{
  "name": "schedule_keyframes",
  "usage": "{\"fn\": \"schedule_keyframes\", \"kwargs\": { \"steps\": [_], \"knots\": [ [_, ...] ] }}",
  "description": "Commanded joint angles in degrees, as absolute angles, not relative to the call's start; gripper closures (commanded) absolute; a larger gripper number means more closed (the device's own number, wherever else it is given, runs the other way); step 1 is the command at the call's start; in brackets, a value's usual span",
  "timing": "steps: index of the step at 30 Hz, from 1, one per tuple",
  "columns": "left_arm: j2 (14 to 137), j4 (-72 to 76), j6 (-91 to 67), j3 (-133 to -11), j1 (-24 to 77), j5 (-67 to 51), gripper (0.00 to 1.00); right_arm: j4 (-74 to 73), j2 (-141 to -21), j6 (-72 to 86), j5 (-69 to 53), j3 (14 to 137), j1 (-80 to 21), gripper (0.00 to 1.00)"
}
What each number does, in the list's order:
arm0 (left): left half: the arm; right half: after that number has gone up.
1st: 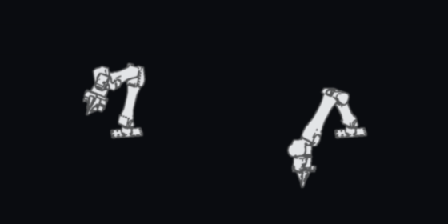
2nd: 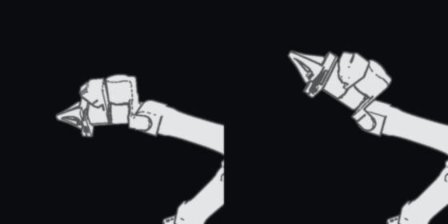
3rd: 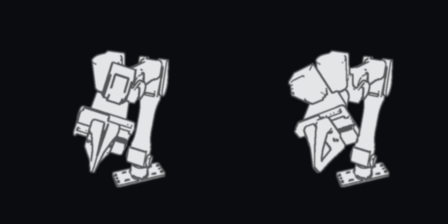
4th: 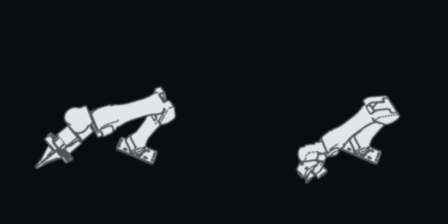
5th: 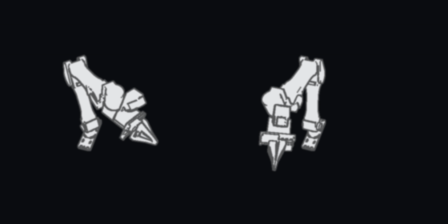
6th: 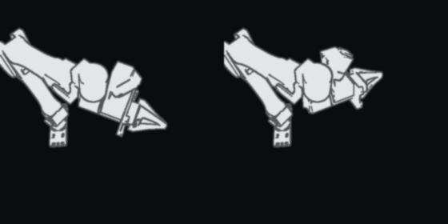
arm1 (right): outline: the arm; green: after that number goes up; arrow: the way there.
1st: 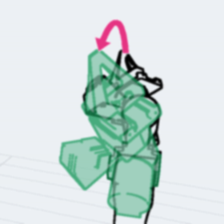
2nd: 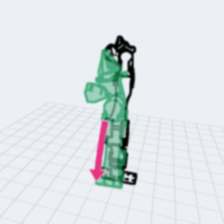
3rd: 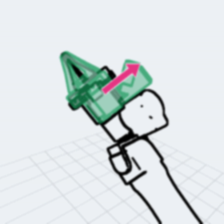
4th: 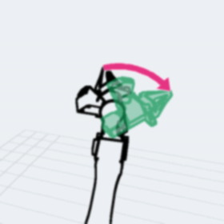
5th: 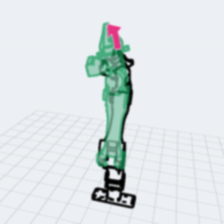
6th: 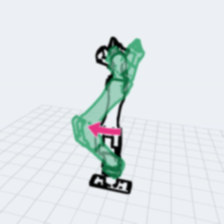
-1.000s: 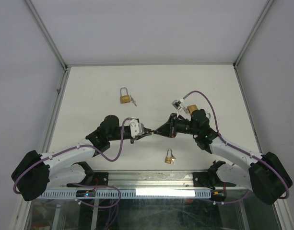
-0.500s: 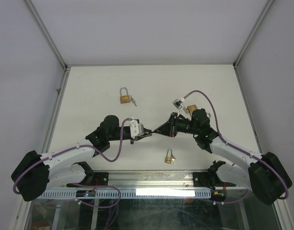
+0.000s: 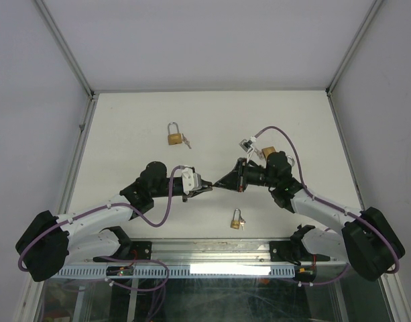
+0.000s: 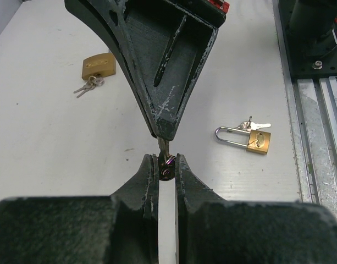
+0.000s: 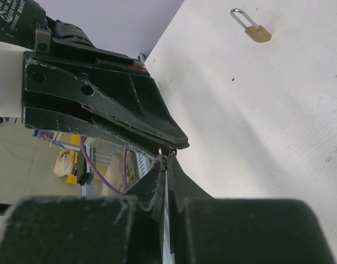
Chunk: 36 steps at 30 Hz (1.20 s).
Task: Unlock with the key
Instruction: Place the key at the center of the board.
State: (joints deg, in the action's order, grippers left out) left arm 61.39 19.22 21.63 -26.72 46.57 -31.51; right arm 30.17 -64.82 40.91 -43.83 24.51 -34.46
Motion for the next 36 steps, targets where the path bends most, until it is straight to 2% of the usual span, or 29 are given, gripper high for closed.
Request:
{"fn": "schedule_keyframes", "kwargs": {
  "steps": [1, 2, 3, 5, 7, 9, 13, 19, 25, 28, 33, 36],
  "knots": [
    [60.6, 23.2, 21.1, -26.5, 47.4, -31.4, 1.00, 34.1, -64.9, 41.7, -46.0, 25.7, -34.5, 1.00],
    [60.7, 23.1, 21.0, -26.4, 47.4, -31.3, 1.00, 33.7, -64.7, 41.5, -45.9, 25.7, -34.5, 1.00],
    [60.7, 23.2, 21.1, -26.0, 47.4, -31.2, 0.87, 33.2, -64.5, 41.3, -45.2, 25.7, -34.5, 1.00],
    [60.6, 23.0, 21.7, -25.3, 47.4, -31.2, 0.55, 30.2, -63.8, 40.1, -43.1, 25.8, -34.3, 1.00],
    [60.3, 22.3, 23.1, -24.5, 47.4, -30.9, 0.29, 25.5, -62.8, 37.9, -40.0, 26.3, -34.1, 1.00],
    [59.7, 20.8, 24.2, -23.9, 47.4, -29.9, 0.18, 19.0, -61.9, 34.8, -35.9, 27.5, -34.0, 1.00],
    [58.1, 17.8, 24.7, -22.7, 47.4, -28.4, 0.13, 11.7, -62.2, 31.9, -31.9, 29.7, -34.7, 1.00],
    [56.7, 17.7, 25.0, -21.0, 47.4, -26.2, 0.10, -8.8, -72.3, 16.8, -3.3, 42.4, -45.0, 1.00],
    [55.3, 17.3, 25.8, -20.3, 47.4, -24.8, 0.10, -14.7, -83.8, 12.1, 6.4, 50.2, -48.5, 1.00],
    [54.6, 16.9, 26.3, -19.9, 47.4, -24.1, 0.10, -15.3, -87.1, 11.5, 5.1, 52.6, -49.5, 0.99],
    [54.0, 16.7, 26.4, -19.3, 47.4, -23.7, 0.09, -15.3, -87.9, 11.4, 1.5, 52.9, -49.5, 0.84],
    [54.0, 17.1, 26.4, -19.0, 47.3, -23.9, 0.09, -14.2, -86.2, 11.0, -1.6, 52.3, -49.4, 0.79]
  ]
}}
